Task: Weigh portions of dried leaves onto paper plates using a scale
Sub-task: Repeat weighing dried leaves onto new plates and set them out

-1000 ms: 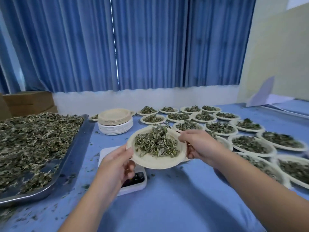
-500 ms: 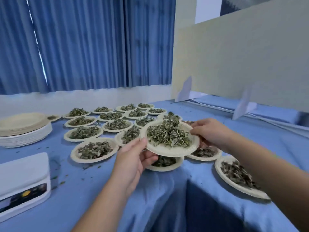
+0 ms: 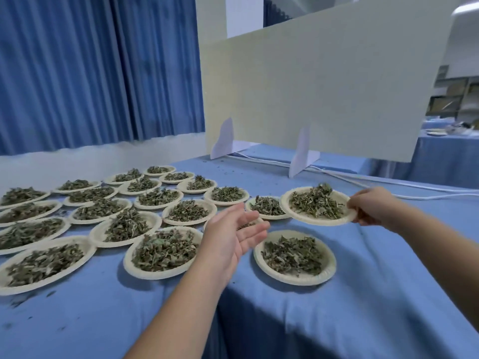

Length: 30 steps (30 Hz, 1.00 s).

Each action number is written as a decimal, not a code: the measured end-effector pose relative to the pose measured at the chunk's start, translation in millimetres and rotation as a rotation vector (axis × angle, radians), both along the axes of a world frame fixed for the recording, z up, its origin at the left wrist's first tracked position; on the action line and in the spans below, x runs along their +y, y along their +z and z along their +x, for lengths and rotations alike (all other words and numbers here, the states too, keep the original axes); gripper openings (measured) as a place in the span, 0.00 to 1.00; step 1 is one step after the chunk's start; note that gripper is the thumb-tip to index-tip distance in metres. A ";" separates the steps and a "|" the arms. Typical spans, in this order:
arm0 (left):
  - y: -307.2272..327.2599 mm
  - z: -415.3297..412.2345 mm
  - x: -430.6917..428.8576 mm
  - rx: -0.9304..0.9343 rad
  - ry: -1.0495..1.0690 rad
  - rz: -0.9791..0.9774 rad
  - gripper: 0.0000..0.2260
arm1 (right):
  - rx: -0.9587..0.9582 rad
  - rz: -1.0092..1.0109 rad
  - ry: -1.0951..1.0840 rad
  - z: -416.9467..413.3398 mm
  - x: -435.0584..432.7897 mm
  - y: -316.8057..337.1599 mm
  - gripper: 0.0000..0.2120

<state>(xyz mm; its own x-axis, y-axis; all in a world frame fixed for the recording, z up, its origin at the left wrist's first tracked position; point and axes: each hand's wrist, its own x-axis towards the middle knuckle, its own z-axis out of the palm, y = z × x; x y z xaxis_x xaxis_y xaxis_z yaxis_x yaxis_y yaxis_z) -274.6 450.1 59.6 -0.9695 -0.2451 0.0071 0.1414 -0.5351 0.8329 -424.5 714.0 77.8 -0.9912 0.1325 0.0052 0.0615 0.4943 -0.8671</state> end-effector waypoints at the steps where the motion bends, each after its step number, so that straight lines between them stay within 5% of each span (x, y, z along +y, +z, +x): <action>1: 0.0 -0.3 2.0 -0.002 -0.004 -0.005 0.05 | -0.022 -0.001 -0.026 -0.6 7.4 -5.0 0.04; 16: -1.8 11.6 -15.3 -0.016 0.027 -0.036 0.06 | -0.211 -0.082 -0.156 -17.3 16.9 -49.3 0.10; 24: -1.0 17.5 -21.3 -0.013 0.027 -0.028 0.06 | -0.101 0.396 -0.122 -3.5 7.3 -41.1 0.18; 30: -3.5 31.4 -44.7 -0.016 0.068 -0.048 0.08 | 0.082 0.451 -0.006 4.5 -52.7 -16.3 0.15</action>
<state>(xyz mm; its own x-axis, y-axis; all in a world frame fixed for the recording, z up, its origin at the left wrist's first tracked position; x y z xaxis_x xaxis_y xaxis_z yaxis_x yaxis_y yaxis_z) -243.3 405.4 56.1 -0.9508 -0.3097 0.0050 0.1623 -0.4844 0.8597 -420.0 661.3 61.5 -0.9843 0.1047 0.1419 0.0057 0.8234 -0.5675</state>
